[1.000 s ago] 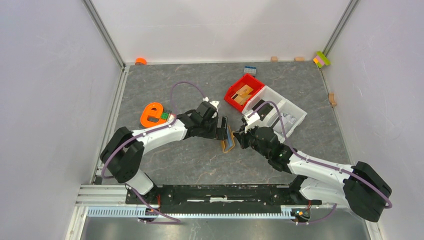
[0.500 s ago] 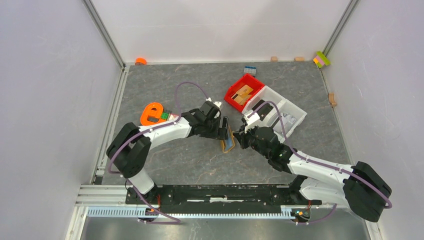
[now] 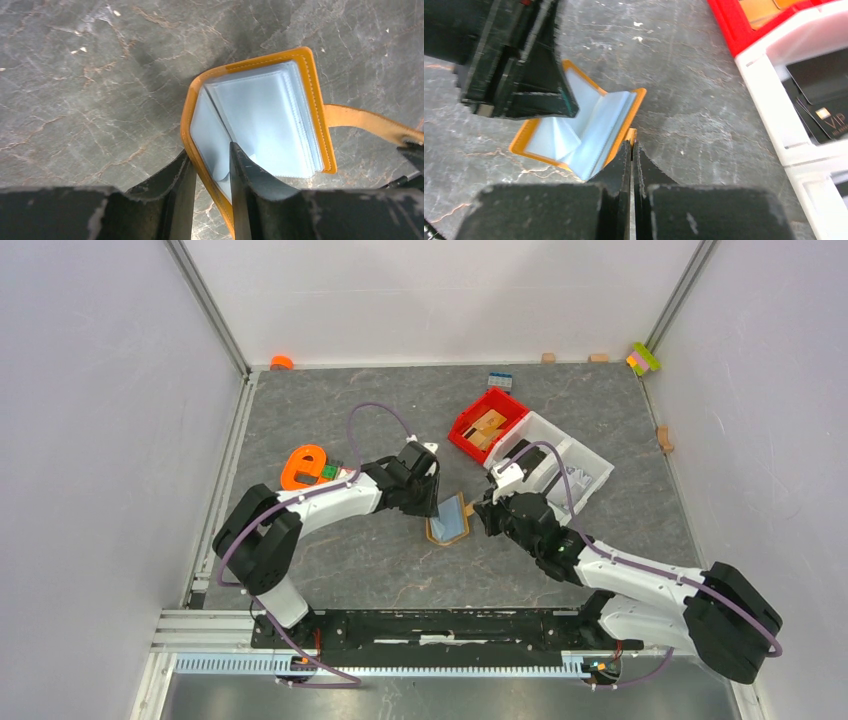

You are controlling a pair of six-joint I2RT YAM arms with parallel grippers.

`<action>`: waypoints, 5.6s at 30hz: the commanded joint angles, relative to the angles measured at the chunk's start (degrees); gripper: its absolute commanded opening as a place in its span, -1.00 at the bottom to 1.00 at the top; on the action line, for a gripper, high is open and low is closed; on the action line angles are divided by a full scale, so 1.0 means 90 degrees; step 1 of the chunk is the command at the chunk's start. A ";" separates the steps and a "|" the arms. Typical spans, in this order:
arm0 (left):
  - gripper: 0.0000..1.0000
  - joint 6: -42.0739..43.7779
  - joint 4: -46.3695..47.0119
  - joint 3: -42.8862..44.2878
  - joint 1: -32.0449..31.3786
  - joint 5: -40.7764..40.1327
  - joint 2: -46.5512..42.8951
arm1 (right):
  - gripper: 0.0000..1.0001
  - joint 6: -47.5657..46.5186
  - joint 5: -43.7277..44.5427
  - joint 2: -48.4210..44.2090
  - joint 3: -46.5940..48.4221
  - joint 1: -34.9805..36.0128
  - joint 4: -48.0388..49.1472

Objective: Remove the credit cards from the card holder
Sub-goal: Open the card holder.

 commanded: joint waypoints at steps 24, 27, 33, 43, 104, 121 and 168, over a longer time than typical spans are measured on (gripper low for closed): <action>-0.45 0.0142 -0.0041 0.0420 0.0629 0.0552 0.0826 | 0.13 0.1149 -0.2344 0.1889 0.0503 -0.1262 0.0035; -0.46 0.0116 0.0071 0.0395 0.0715 0.0861 0.0956 | -0.02 0.1293 -0.2807 0.2046 0.0439 -0.1309 0.0349; -0.46 0.0086 0.0156 0.0415 0.0737 0.1147 0.1093 | -0.20 0.1587 -0.3618 0.2451 0.0384 -0.1379 0.0934; -0.46 -0.0025 0.0491 0.0300 0.0737 0.1779 0.1067 | -0.28 0.1573 -0.3864 0.2332 0.0267 -0.1434 0.1222; 1.00 -0.0156 0.3361 -0.2572 0.0298 -0.0707 -0.2396 | -1.00 0.1309 -0.2822 0.1943 0.1369 -0.0737 -0.0068; 1.00 0.0552 0.1344 -0.1328 0.0288 -0.0882 -0.1582 | -1.00 0.0880 -0.2186 0.1823 0.1135 -0.0670 -0.0133; 1.00 0.0109 0.1217 -0.1005 0.0943 0.0732 -0.0417 | -1.00 0.0744 -0.2072 0.2466 0.1089 -0.1119 -0.0220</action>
